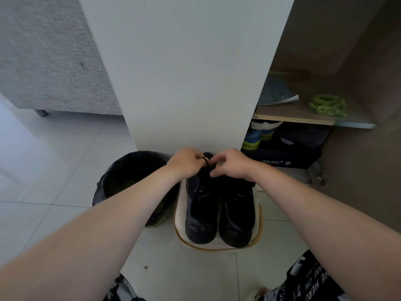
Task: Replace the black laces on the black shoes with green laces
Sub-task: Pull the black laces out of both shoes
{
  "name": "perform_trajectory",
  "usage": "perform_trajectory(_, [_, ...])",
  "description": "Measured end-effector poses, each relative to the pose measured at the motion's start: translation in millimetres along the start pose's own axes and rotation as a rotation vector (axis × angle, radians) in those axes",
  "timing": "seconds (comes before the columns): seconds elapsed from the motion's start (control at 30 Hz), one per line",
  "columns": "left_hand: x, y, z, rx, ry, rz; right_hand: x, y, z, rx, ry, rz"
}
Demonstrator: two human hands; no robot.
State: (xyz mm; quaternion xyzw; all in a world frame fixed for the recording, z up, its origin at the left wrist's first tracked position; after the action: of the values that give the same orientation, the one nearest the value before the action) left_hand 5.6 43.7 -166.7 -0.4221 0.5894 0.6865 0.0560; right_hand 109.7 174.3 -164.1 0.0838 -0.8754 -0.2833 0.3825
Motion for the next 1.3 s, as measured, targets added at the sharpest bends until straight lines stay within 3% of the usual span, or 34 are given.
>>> perform_trajectory(0.27, [-13.7, -9.4, -6.5, 0.105, -0.05, -0.158, 1.9, -5.0, -1.9, -0.194, 0.033, -0.281])
perform_trajectory(0.53, [-8.9, -18.3, -4.3, 0.161, -0.105, -0.061, 21.5, 8.4, -6.9, -0.419, 0.085, -0.126])
perform_trajectory(0.7, [-13.7, -11.2, 0.2, 0.066, -0.016, -0.105, 18.8, 6.8, -5.9, -0.247, 0.096, 0.008])
perform_trajectory(0.87, [-13.5, 0.7, 4.2, -0.145, 0.055, -0.293, -3.6, 5.8, -0.3, -0.141, 0.015, -0.147])
perform_trajectory(1.03, [-16.1, -0.7, 5.1, -0.138, 0.0, -0.398, -7.8, 1.3, 6.0, -0.104, 0.024, -0.028])
perform_trajectory(1.17, [-8.9, -15.4, 3.0, 0.095, -0.098, -0.213, 2.5, 6.8, 9.5, -0.259, 0.057, 0.042])
perform_trajectory(1.3, [-6.1, -21.8, 0.6, 0.131, -0.091, -0.189, 19.4, 17.6, 7.5, -0.325, 0.13, 0.405])
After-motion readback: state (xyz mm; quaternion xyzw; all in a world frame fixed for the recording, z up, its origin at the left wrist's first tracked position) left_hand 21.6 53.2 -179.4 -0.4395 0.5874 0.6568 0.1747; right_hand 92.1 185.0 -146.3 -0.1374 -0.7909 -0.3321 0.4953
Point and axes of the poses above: each hand's wrist, its own z-axis towards the middle knuckle, its own y-axis out of the back of the hand, x = y × z, the point moved 2 cm from there along z, towards the middle knuckle, and after that the axes turned 14 degrees about -y, right-handed, at the moved point
